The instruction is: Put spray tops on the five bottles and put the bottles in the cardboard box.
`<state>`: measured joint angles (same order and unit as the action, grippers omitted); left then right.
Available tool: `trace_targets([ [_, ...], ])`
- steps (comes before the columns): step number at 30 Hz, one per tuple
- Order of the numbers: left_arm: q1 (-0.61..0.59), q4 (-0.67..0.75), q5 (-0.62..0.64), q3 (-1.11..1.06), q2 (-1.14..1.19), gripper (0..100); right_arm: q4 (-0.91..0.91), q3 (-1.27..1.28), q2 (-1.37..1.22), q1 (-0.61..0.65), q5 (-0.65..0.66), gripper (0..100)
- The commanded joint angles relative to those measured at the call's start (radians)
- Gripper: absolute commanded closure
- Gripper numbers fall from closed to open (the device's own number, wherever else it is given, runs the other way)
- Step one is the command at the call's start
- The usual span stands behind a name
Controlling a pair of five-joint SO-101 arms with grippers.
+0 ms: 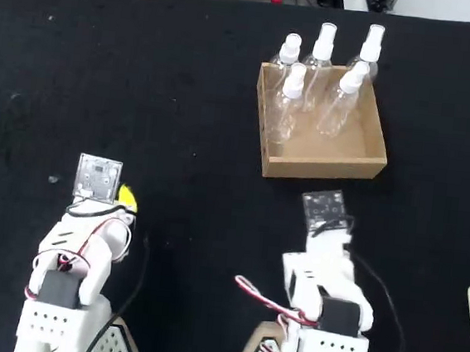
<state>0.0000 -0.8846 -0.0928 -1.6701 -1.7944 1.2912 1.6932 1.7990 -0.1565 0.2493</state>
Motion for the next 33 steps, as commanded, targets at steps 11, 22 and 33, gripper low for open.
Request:
trace_targets([
  [11, -0.223, -0.316, -0.083, -0.028, -0.029, 97, 0.008, -0.008, 0.094, -0.163, 0.002, 98.6],
  [22, -0.166, -0.387, -0.032, -0.028, -0.029, 97, 0.008, -0.008, 0.094, -0.160, 0.002, 98.6],
  [33, -0.162, -0.390, -0.032, -0.028, -0.034, 97, 0.008, -0.008, 0.094, -0.158, 0.002, 98.6],
])
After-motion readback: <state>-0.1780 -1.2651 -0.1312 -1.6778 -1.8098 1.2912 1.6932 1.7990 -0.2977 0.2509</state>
